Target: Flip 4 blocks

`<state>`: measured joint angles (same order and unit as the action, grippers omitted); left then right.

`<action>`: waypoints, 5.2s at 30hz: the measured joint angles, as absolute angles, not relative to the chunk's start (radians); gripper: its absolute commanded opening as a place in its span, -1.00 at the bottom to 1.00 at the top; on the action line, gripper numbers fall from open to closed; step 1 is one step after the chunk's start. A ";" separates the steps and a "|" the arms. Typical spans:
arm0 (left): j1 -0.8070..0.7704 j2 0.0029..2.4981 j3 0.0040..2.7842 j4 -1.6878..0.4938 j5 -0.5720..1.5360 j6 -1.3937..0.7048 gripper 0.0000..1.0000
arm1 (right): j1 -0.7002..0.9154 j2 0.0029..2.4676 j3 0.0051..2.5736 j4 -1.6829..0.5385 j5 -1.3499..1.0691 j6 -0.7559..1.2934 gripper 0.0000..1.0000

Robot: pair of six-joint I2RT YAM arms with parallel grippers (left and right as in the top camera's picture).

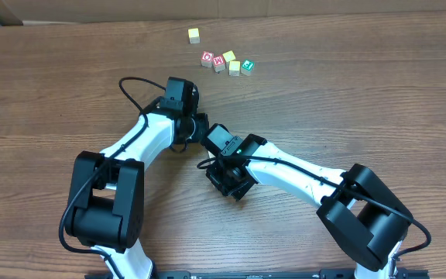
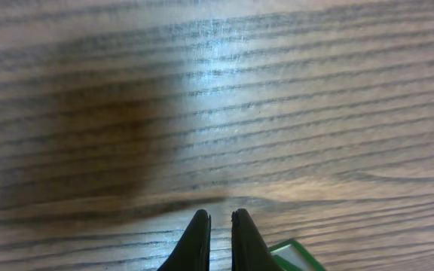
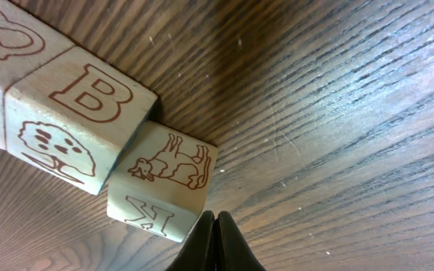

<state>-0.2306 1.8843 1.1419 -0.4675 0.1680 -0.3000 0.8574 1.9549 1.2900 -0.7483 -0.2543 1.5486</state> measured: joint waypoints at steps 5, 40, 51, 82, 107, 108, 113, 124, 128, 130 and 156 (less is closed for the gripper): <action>-0.229 1.884 1.224 -0.549 0.166 -0.299 -0.92 | 0.857 1.954 1.290 -0.750 -0.253 1.535 -0.93; 0.000 1.885 1.555 -1.060 0.149 -0.387 -0.89 | 1.119 1.903 1.296 -0.558 0.238 0.779 -0.92; 0.000 1.885 1.555 -1.063 0.149 -0.387 -0.88 | 1.119 1.958 1.296 -0.545 0.293 0.761 -0.92; 0.000 1.885 1.555 -1.077 0.149 -0.387 -0.89 | 1.101 1.992 1.296 -0.569 0.401 0.759 -0.92; 0.000 1.885 1.555 -1.077 0.149 -0.387 -0.89 | 1.099 1.992 1.296 -0.577 0.419 0.759 -0.92; 0.000 1.885 1.555 -1.077 0.149 -0.387 -0.89 | 1.100 1.992 1.296 -0.577 0.419 0.758 -0.92; 0.000 1.885 1.555 -1.077 0.149 -0.387 -0.88 | 1.099 1.992 1.296 -0.577 0.419 0.758 -0.93; 0.000 1.885 1.555 -1.081 0.149 -0.387 -0.92 | 1.096 1.949 1.321 -0.658 0.418 0.758 -0.93; 0.000 1.885 1.555 -1.100 0.149 -0.385 -0.92 | 1.061 1.811 1.343 -0.710 0.413 0.758 -0.92; 0.000 1.885 1.555 -1.116 0.149 -0.382 -0.92 | 1.030 1.733 1.352 -0.736 0.408 0.759 -0.88; 0.000 1.698 1.578 -1.127 0.149 -0.371 1.00 | 0.498 1.407 1.365 -1.059 0.402 0.706 1.00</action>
<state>-0.0002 1.6978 1.5780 -1.1267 0.1493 -0.3706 0.4980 1.4075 1.3651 -1.0592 0.4023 0.7063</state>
